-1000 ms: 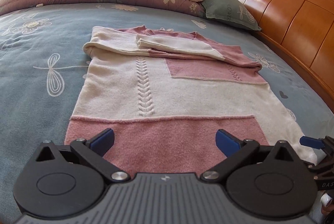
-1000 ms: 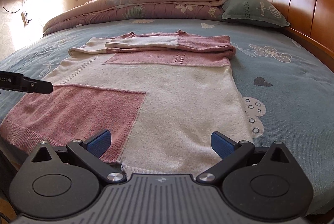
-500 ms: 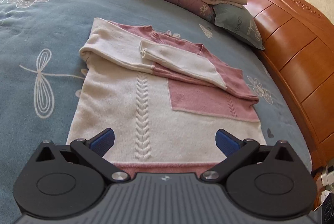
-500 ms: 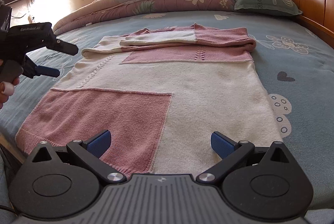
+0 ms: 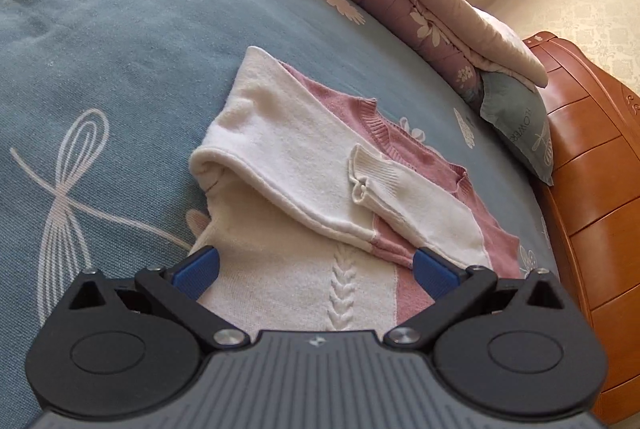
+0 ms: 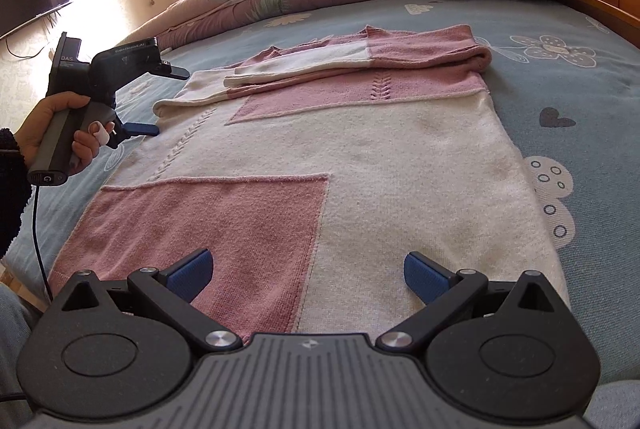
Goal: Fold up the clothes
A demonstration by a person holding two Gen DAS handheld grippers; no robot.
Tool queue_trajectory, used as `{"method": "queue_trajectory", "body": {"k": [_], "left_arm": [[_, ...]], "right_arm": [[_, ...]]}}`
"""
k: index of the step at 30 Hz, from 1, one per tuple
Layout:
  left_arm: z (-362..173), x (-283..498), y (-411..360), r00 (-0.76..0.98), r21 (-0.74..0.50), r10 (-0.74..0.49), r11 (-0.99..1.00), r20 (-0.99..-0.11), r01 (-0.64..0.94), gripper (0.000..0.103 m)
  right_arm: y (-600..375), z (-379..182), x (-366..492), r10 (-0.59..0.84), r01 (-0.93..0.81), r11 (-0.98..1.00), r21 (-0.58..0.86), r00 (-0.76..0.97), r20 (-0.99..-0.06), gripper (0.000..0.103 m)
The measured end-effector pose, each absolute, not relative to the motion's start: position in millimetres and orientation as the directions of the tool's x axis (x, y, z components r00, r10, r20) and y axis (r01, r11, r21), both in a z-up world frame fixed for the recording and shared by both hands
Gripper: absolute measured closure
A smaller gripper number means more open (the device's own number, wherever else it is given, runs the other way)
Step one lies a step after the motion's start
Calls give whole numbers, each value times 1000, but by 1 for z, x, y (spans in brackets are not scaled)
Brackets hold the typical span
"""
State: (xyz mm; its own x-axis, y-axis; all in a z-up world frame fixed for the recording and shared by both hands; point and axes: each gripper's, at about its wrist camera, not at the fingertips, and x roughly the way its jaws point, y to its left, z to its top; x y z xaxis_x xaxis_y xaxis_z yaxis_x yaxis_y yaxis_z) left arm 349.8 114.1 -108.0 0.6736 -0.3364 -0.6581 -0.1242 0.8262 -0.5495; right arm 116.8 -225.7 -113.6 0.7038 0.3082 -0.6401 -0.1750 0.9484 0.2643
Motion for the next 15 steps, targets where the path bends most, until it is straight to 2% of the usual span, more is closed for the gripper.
{"method": "queue_trajectory", "body": {"k": [3,11,15], "left_arm": [[-102,355,103,686,-532,-348,844,-639,-67,1],[-110,364,106,676,-500,-298,858,-674,-121,1],[-90,344,96,665,-465,-305,882,-682,-72,1]], "right_arm": [[-223,-115,117,300,-182,952,245,701,-647,0],[-223,-115,117,300,-185,953,241,698,-651,0],[-222,-115,117,299,-185,953,239,698,-651,0]]}}
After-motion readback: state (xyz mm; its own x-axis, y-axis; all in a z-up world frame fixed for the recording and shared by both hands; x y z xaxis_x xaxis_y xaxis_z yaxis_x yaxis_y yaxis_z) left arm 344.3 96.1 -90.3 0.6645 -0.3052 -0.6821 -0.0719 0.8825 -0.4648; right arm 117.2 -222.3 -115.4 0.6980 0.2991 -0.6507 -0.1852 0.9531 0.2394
